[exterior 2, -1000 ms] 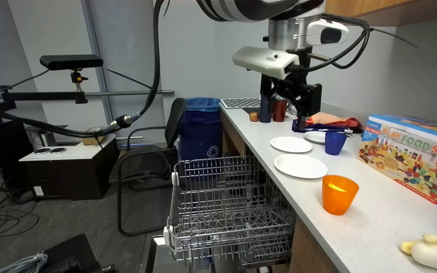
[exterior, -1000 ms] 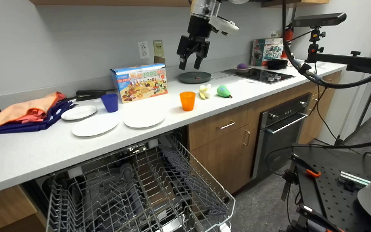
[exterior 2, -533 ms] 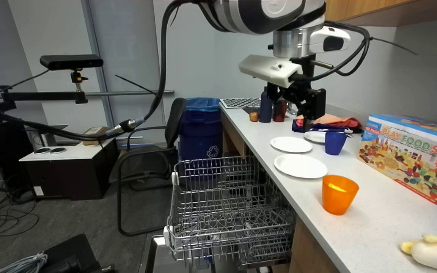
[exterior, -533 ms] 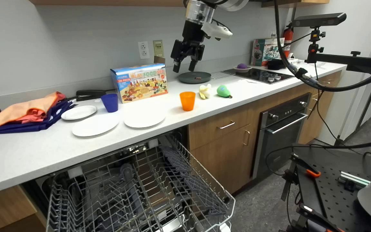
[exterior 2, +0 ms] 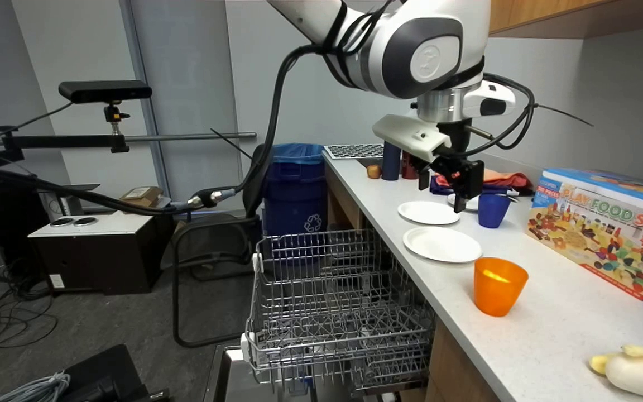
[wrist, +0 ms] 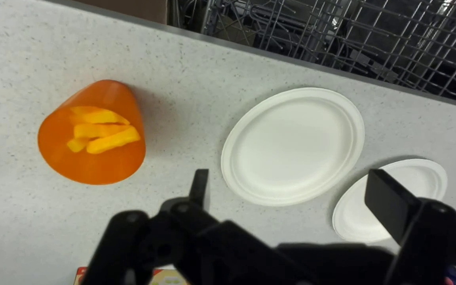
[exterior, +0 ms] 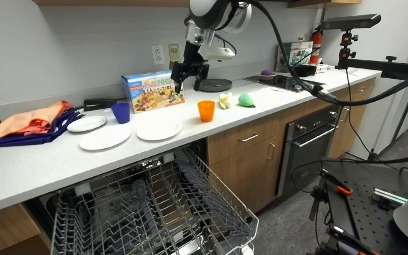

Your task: Put one white plate from the counter inside the dishwasher

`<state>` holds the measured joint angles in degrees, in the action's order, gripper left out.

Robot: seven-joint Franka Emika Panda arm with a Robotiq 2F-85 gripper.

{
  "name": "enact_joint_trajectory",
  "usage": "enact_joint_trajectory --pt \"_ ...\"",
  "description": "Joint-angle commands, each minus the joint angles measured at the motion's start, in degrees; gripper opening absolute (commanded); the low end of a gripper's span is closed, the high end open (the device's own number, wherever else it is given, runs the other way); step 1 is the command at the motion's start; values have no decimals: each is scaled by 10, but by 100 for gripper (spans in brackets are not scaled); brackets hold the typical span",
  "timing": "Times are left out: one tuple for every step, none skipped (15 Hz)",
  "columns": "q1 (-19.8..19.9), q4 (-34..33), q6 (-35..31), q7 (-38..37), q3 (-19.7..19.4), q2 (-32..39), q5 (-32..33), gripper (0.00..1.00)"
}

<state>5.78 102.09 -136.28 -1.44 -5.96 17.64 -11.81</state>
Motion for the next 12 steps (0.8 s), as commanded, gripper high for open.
enact_joint_trajectory --pt "7 -71 2 -32 8 73 -5 100" --pt "8 -82 3 -37 10 88 -7 100" --pt "7 -93 -2 -45 11 104 -6 100" --pt "6 -104 -9 -50 12 120 -6 100" --pt "6 -114 -13 -55 15 134 -7 100" --pt "6 -125 -20 -61 18 149 -10 100" --pt "7 -135 -25 -66 22 161 -13 100" --pt "4 -146 -33 -78 23 174 -12 100" --pt "2 -155 -36 -95 22 185 -11 100" --pt "2 -165 -37 -109 23 195 -15 100" --pt "2 -173 -39 -128 22 204 -16 100" --pt "3 -181 -36 -145 22 214 -19 100"
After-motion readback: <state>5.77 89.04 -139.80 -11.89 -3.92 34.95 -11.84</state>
